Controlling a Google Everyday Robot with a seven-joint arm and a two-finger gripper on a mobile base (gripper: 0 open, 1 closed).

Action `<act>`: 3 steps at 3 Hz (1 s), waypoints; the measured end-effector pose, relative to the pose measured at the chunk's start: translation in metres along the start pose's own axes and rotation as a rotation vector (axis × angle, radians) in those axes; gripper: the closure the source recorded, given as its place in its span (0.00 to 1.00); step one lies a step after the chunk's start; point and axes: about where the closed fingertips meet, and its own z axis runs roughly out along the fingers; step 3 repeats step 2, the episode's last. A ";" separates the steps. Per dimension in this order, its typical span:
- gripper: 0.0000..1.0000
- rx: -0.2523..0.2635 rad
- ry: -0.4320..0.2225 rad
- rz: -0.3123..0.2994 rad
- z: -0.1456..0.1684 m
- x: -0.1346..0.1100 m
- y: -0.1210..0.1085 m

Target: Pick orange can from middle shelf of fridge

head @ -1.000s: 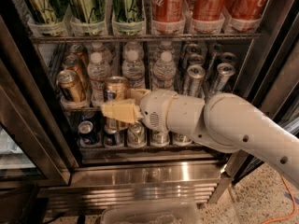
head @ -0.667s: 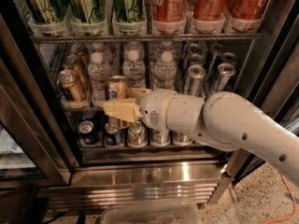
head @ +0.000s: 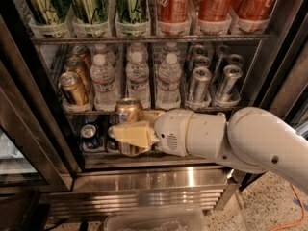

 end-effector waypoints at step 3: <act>1.00 -0.090 0.041 0.005 -0.013 0.022 0.030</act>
Offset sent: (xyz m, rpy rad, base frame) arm -0.0501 0.0039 -0.0117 0.0098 0.0218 0.1184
